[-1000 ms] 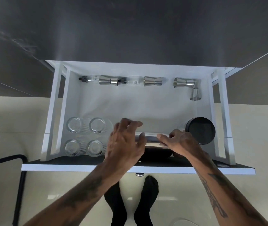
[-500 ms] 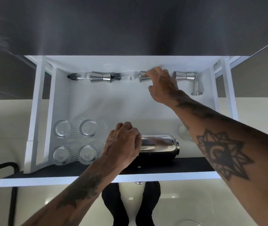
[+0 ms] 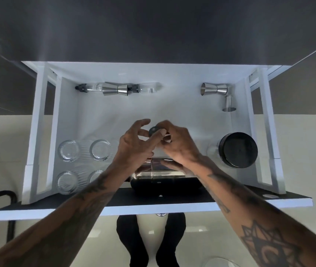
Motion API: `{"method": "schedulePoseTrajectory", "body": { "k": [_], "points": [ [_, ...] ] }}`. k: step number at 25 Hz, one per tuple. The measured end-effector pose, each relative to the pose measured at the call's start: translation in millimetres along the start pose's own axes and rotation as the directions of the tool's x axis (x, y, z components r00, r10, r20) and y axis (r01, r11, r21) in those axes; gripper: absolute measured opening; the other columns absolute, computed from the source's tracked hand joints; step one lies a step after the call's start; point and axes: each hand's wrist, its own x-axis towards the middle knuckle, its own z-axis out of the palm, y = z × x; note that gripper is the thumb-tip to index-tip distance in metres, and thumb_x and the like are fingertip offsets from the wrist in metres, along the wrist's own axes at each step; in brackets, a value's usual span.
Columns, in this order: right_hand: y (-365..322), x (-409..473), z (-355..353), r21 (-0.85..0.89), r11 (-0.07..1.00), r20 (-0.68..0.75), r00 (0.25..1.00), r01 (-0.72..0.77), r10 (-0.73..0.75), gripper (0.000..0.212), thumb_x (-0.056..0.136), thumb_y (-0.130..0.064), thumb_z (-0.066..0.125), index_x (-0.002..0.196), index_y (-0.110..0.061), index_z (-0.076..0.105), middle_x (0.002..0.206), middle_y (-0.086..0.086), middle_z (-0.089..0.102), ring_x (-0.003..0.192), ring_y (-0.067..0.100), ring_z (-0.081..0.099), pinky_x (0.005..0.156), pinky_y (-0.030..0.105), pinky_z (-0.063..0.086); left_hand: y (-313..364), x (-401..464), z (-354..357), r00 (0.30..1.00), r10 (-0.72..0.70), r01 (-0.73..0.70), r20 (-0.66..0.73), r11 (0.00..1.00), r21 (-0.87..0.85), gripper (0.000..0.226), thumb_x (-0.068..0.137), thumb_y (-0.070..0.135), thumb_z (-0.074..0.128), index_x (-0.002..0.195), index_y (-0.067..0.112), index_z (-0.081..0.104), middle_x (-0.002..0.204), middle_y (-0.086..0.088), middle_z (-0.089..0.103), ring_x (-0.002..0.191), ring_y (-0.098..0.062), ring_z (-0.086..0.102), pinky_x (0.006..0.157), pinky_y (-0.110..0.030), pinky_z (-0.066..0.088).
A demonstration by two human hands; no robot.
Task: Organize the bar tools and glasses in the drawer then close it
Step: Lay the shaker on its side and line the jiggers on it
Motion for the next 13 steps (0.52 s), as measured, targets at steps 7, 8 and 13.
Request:
{"method": "schedulePoseTrajectory", "body": {
  "k": [7,8,13],
  "points": [
    [-5.7,-6.6,-5.6,-0.161,0.985,0.216,0.972,-0.057,0.091,0.029,0.083,-0.002,0.069,0.108,-0.017,0.063,0.104,0.002,0.07,0.088,0.015,0.064,0.072,0.021,0.051,-15.6,-4.3,6.8,0.963,0.245,-0.208,-0.11,0.94,0.272,0.007,0.087,0.013,0.071,0.092,0.013,0.076,0.081,-0.002,0.072,0.068,-0.016,0.068,0.06,-0.025,0.053],
    [-7.8,-4.8,-10.2,-0.209,0.977,0.253,0.963,-0.041,0.095,0.034,0.083,-0.001,0.066,0.113,-0.017,0.063,0.11,0.003,0.069,0.093,0.016,0.064,0.074,0.021,0.05,-15.8,-3.8,6.0,0.956,0.269,-0.222,-0.114,0.922,0.319,0.008,0.087,0.01,0.07,0.09,0.012,0.077,0.079,-0.003,0.071,0.065,-0.018,0.067,0.057,-0.024,0.05],
    [5.6,27.5,-99.7,-0.273,0.943,-0.365,0.927,-0.192,0.083,0.026,0.083,-0.008,0.057,0.107,-0.011,0.068,0.112,0.012,0.066,0.094,0.03,0.066,0.089,0.036,0.052,-9.5,-4.2,0.2,0.967,0.212,-0.135,-0.139,0.895,0.426,0.01,0.086,0.011,0.069,0.088,0.011,0.079,0.081,-0.003,0.071,0.063,-0.014,0.067,0.05,-0.017,0.044]
  ]
}}
